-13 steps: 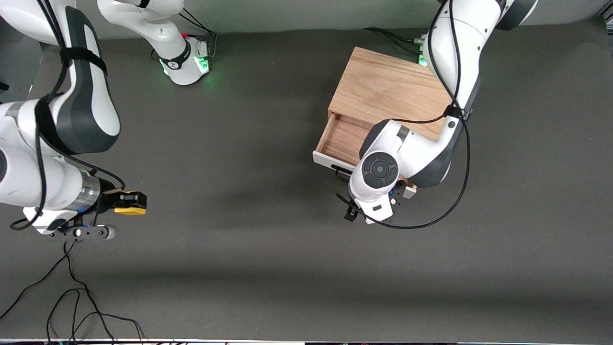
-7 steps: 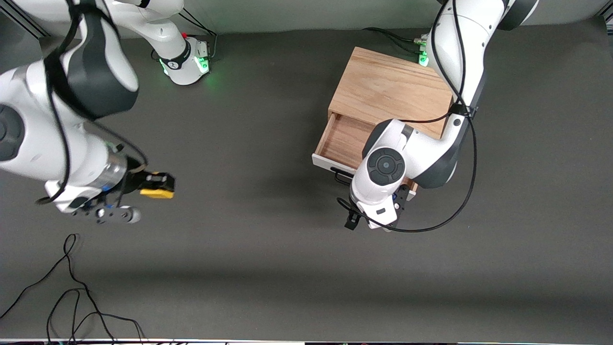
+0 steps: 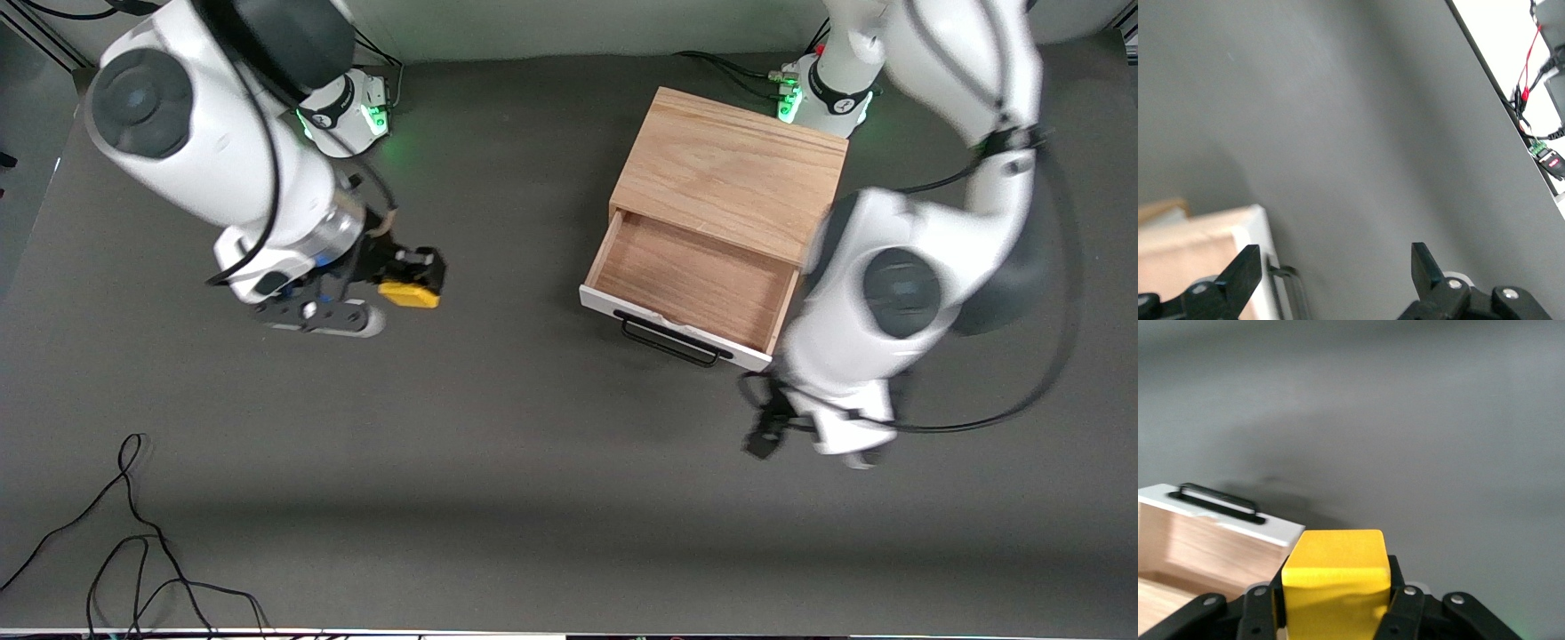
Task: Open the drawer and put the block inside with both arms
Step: 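Carry the yellow cube over the open drawer with the right gripper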
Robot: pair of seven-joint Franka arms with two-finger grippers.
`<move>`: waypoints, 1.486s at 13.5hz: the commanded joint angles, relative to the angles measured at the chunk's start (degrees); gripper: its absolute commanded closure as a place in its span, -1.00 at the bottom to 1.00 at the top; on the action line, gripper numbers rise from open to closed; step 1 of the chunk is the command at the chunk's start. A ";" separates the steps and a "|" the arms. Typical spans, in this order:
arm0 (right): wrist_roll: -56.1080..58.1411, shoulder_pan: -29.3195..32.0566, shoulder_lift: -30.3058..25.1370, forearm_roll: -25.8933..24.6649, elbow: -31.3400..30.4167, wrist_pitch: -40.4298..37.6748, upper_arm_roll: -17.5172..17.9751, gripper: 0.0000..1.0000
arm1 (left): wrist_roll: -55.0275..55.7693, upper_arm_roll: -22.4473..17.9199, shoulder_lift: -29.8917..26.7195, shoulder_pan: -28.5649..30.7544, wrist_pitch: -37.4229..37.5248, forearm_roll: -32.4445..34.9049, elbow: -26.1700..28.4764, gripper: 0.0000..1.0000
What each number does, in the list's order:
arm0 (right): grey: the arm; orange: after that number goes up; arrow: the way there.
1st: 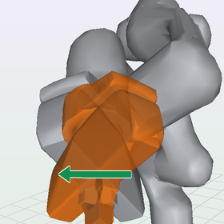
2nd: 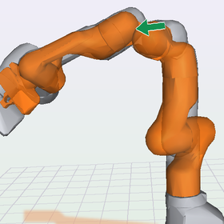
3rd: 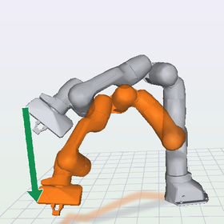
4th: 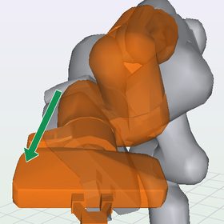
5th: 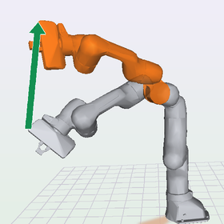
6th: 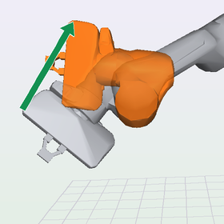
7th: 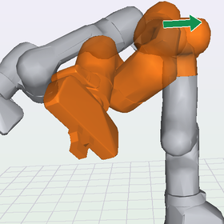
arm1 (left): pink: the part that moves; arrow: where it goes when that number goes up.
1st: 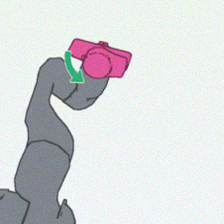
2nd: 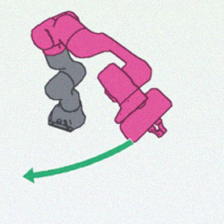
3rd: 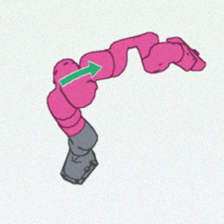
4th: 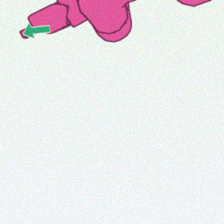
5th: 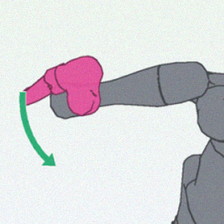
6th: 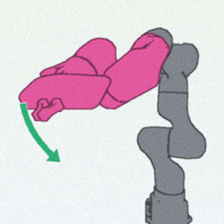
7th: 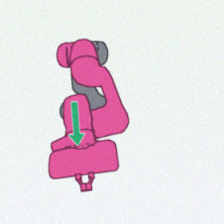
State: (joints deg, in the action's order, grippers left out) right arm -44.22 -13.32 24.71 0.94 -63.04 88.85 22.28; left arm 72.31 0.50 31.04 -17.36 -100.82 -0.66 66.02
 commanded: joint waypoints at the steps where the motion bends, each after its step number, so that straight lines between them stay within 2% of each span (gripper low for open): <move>1: -8.48 -6.87 3.49 -3.91 2.48 5.09 0.58 0.59 | -18.43 0.38 -5.53 6.43 7.63 -2.24 1.30 -1.00; 4: -16.14 -14.61 8.23 -10.06 2.48 12.47 0.58 0.56 | -43.58 0.03 -9.23 12.33 16.60 -2.51 1.74 -1.00; 7: -19.05 -19.71 13.50 -12.97 2.48 18.10 0.14 0.50 | -58.20 -0.06 -13.18 15.86 19.61 -0.85 5.41 -1.00; 9: -21.51 -21.83 16.67 -15.00 2.39 20.48 0.14 0.50 | -61.05 0.11 -15.12 15.69 19.52 1.53 8.33 -1.00; 14: -28.44 -24.82 22.03 -16.75 1.87 26.62 -0.13 0.50 | -70.28 -0.06 -21.35 15.95 19.00 1.80 14.46 -1.00; 16: -31.36 -25.88 23.62 -17.03 1.87 27.69 -0.13 0.50 | -70.55 -0.06 -25.57 16.13 15.94 1.80 19.73 -1.00; 20: -34.51 -26.23 25.56 -16.85 1.60 27.78 -0.13 0.48 | -70.02 -0.06 -28.66 15.95 9.96 1.54 25.54 -1.00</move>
State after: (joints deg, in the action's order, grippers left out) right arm -75.38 -38.69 48.96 -14.51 -63.03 116.13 22.58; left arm 3.31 0.54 5.97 -1.17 -87.03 0.31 85.81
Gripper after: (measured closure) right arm 0.449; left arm 0.000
